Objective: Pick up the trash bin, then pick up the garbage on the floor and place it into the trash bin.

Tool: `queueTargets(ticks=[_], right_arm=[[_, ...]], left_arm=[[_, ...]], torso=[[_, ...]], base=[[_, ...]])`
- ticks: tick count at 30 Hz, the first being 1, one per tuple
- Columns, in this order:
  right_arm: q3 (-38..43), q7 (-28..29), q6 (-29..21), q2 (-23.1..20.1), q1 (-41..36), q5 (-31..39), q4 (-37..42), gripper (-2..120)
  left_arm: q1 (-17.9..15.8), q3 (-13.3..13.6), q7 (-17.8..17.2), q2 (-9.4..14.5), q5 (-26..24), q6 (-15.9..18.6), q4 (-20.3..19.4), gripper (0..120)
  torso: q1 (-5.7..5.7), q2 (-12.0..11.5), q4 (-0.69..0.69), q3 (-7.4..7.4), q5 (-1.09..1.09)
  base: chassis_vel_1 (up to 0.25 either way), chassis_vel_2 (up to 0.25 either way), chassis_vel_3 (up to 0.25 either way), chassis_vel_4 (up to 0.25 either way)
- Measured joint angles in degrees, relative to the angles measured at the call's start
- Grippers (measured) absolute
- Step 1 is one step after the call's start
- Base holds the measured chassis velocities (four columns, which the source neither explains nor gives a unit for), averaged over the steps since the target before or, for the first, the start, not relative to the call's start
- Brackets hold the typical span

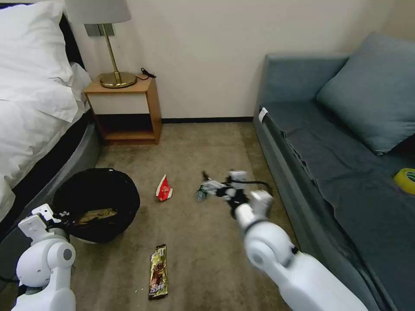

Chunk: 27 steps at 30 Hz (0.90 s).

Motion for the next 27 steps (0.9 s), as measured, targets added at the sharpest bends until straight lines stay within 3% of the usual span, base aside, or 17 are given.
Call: queueTargets(ticks=[4,13,21,27], right_arm=[[-8.66,1.06,-1.35,3.39,6.96,4.27,-8.35,100],[-22.10,-0.77,-2.76,8.95,11.40,9.74,-23.49,100],[-30.88,-2.96,-0.13,13.77,11.75,7.80,-33.55,100],[-34.12,-3.75,1.19,15.77,11.16,7.03,-36.90,100]], left_arm=[[0.84,-0.65,0.18,-0.57,0.36,-0.30,-0.25,2],[1.71,-1.54,0.44,-1.24,0.83,-0.65,-0.41,2],[2.89,-2.83,0.67,-1.48,0.71,-0.78,-1.30,2],[3.78,-3.52,1.01,-1.90,0.69,-1.18,-1.40,2]], torso=[[0.00,0.00,-0.01,0.00,0.01],[0.00,0.00,-0.02,0.00,0.00],[0.00,0.00,-0.01,0.00,0.01],[0.00,0.00,-0.01,-0.01,0.01]], base=[[0.000,0.000,0.000,0.000],[0.000,0.000,0.000,0.000],[0.000,0.000,0.000,0.000],[0.000,0.000,0.000,0.000]])
